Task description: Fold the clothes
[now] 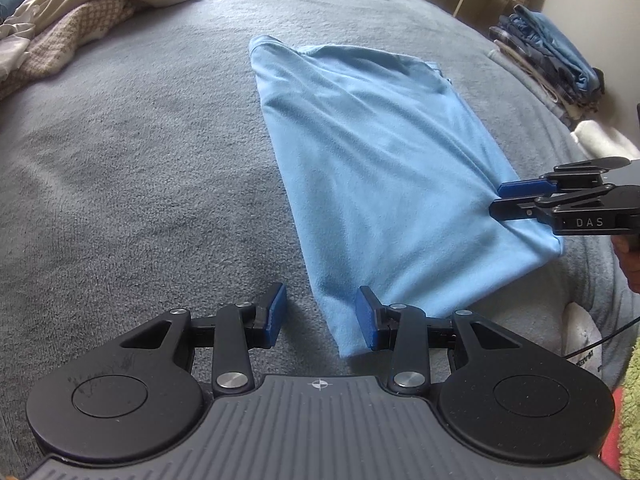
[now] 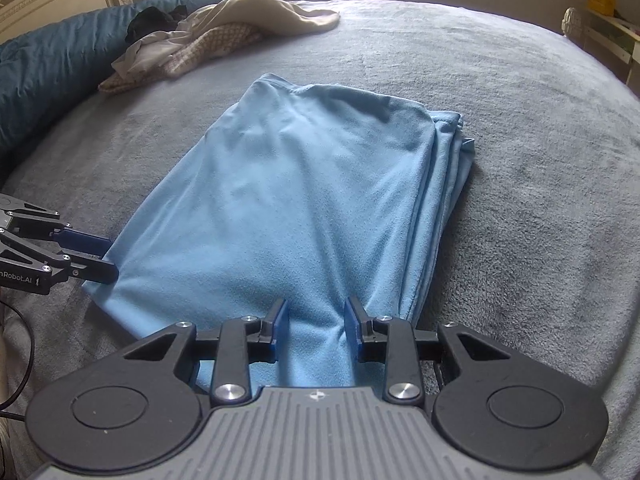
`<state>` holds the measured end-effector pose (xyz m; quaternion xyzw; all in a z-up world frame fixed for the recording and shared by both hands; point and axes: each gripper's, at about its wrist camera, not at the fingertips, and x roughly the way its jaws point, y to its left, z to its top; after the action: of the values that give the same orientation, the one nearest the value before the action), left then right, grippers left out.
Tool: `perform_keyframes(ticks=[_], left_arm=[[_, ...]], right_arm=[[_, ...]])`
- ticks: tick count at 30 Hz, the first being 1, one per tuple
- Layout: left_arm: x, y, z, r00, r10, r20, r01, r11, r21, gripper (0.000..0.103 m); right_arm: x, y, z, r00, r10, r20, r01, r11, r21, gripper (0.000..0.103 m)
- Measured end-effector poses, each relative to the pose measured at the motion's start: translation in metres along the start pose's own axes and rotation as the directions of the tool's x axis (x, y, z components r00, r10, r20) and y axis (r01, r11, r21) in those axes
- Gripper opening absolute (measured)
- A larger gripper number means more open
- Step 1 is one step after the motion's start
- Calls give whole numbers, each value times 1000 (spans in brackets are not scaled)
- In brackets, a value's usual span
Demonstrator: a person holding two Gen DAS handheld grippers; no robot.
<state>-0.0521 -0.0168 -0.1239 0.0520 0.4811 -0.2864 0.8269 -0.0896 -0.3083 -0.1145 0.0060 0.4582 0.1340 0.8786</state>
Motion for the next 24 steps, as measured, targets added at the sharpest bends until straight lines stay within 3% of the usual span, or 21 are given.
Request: perform_keyframes(ticks=[24], left_arm=[[1,2,0,1000,1,-5,-1,1000,-3,39]], right_arm=[[3,-3,-2,1000,8,2,-9,999,35,33]])
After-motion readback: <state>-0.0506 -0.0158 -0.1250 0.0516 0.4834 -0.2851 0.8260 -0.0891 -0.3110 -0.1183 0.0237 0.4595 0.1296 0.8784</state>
